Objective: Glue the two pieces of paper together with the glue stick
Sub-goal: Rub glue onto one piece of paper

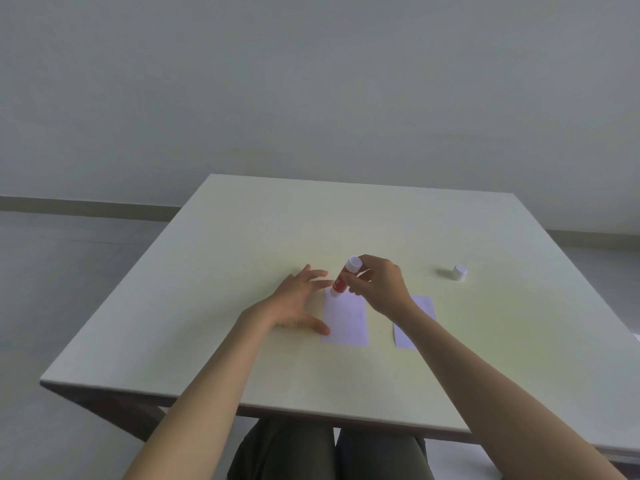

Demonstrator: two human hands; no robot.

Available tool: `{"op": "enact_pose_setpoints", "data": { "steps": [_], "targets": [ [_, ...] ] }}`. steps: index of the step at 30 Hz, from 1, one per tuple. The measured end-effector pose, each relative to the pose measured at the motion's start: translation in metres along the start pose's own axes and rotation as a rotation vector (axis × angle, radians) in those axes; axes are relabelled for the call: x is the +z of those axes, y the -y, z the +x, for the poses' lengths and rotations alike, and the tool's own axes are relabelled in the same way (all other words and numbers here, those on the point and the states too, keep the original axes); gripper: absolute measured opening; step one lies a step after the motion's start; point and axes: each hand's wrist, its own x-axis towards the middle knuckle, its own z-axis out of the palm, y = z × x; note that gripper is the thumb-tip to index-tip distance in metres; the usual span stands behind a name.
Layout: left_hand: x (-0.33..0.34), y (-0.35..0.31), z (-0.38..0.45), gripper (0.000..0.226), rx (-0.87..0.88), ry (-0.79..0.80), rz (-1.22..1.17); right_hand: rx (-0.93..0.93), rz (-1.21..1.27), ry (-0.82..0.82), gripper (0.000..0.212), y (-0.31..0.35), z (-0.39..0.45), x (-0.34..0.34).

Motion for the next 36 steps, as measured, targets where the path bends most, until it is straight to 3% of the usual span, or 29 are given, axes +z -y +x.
{"op": "enact_pose_setpoints", "data": {
  "steps": [17,24,36],
  "targets": [
    [0.003,0.006,0.0,0.094,-0.039,0.047,-0.078,0.028,-0.013,0.012,0.011,-0.007,0.003,0.001],
    [0.001,0.008,0.005,0.098,-0.013,0.035,0.117,0.071,0.001,-0.024,0.01,-0.016,0.003,-0.014],
    [0.001,0.008,0.003,0.089,-0.002,0.05,0.128,0.083,-0.035,-0.044,0.012,-0.018,-0.001,-0.027]
  ]
}}
